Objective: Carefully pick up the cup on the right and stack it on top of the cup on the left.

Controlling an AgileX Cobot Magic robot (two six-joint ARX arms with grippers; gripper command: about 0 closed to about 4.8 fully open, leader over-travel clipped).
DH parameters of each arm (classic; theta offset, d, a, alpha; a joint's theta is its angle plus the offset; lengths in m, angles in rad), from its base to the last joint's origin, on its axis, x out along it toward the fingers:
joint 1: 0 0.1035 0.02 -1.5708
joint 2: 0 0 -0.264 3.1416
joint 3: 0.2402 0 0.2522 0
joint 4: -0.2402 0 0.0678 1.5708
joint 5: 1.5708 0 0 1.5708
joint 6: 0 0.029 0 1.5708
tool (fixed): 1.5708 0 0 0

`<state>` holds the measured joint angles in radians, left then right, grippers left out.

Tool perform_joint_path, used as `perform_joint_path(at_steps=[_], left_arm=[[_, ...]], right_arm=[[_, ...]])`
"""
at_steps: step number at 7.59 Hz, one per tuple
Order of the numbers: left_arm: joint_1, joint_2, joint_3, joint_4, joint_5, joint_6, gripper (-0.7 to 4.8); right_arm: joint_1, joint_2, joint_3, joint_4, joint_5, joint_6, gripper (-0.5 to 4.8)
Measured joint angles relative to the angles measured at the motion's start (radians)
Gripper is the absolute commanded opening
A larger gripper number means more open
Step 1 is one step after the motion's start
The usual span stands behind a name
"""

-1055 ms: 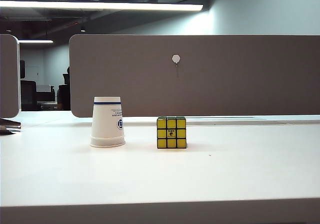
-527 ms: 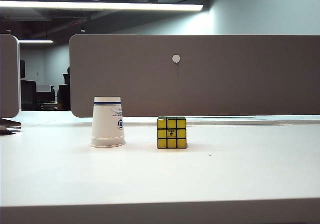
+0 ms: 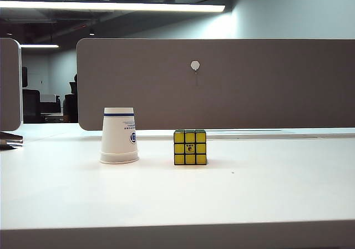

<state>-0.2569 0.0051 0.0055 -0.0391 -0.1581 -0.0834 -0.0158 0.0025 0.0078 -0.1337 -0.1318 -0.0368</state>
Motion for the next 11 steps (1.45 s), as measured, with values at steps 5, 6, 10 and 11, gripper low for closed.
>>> perform_joint_path(at_steps=[5, 6, 10, 11], left_arm=[[0.000, 0.000, 0.000, 0.000, 0.000, 0.000, -0.06], [0.000, 0.000, 0.000, 0.000, 0.000, 0.000, -0.06], [0.000, 0.000, 0.000, -0.039, -0.040, 0.027, -0.07], [0.000, 0.000, 0.000, -0.039, 0.097, 0.033, -0.06]], right_arm=[[0.037, 0.000, 0.000, 0.016, -0.071, 0.018, 0.00], [0.047, 0.000, 0.000, 0.016, -0.071, 0.018, 0.00], [0.077, 0.000, 0.000, 0.016, -0.048, 0.013, 0.00], [0.077, 0.000, 0.000, 0.016, -0.048, 0.013, 0.00]])
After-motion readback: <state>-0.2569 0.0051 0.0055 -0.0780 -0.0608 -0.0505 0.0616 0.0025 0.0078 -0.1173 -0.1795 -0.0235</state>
